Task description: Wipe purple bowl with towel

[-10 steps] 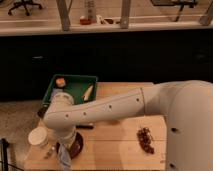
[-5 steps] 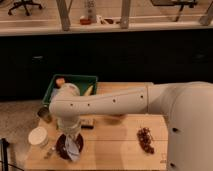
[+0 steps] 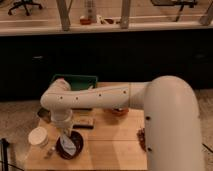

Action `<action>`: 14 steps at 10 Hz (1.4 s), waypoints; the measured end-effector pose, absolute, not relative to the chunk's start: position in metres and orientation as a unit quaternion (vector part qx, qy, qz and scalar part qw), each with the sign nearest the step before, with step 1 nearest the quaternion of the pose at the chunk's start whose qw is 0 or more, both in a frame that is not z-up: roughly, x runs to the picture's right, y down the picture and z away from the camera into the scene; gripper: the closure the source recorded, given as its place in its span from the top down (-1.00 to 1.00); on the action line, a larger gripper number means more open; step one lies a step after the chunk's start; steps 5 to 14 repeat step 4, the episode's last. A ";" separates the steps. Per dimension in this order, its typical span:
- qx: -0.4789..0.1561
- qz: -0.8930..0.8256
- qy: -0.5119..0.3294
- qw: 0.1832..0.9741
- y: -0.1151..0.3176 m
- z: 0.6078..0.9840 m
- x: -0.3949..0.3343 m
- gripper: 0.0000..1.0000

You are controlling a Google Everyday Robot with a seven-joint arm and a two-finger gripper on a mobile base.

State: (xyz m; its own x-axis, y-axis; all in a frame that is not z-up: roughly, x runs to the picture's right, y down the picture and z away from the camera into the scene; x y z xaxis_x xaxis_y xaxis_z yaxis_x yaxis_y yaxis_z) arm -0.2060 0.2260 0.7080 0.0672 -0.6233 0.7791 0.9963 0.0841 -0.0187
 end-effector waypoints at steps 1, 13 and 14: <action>-0.300 -0.620 -0.327 0.647 0.235 0.711 -0.219 -1.00; -0.301 -0.641 -0.350 0.613 0.256 0.703 -0.230 -1.00; -0.301 -0.641 -0.350 0.613 0.256 0.703 -0.230 -1.00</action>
